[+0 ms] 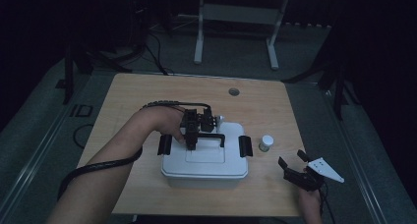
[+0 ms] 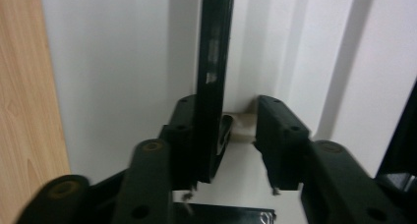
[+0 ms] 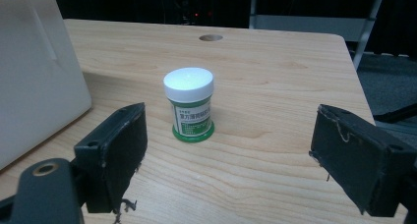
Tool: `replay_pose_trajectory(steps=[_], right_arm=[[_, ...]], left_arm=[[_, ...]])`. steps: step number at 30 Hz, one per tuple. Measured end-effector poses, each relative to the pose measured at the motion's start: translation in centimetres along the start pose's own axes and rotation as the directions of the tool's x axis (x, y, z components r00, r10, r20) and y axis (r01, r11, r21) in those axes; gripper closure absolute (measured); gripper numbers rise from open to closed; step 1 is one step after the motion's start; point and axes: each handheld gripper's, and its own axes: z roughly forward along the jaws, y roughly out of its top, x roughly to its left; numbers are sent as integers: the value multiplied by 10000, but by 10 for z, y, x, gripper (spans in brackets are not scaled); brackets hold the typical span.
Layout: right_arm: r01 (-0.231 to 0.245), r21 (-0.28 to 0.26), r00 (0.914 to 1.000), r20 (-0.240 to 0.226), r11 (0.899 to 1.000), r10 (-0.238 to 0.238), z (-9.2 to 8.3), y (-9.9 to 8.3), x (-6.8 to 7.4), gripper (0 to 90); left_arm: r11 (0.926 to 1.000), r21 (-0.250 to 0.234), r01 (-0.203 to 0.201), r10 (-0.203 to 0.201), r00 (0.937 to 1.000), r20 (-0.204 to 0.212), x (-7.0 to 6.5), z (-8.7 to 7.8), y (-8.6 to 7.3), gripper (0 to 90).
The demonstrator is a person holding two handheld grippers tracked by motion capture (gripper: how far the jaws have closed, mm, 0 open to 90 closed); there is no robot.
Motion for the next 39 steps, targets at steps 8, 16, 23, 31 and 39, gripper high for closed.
replay_pose_trajectory(steps=[8,16,23,31,39], right_arm=[[6,4,10000,6,10000,-6,0,0,0,137],[33,34,10000,20,10000,-34,0,0,1,138],[-17,61,10000,20,10000,17,1,0,1,138],[-31,61,10000,35,10000,30,0,0,1,138],[-40,57,10000,41,10000,40,0,0,0,138]], left_arm=[[9999,28,128,-128,9999,-63,2,0,-1,796],[9999,-156,71,-72,9999,-118,1,1,-4,827],[9998,-186,81,-77,9998,183,2,-1,-2,834],[9997,-226,79,-73,9996,264,0,-6,0,835],[9994,-336,16,-8,9997,259,0,-15,-2,836]])
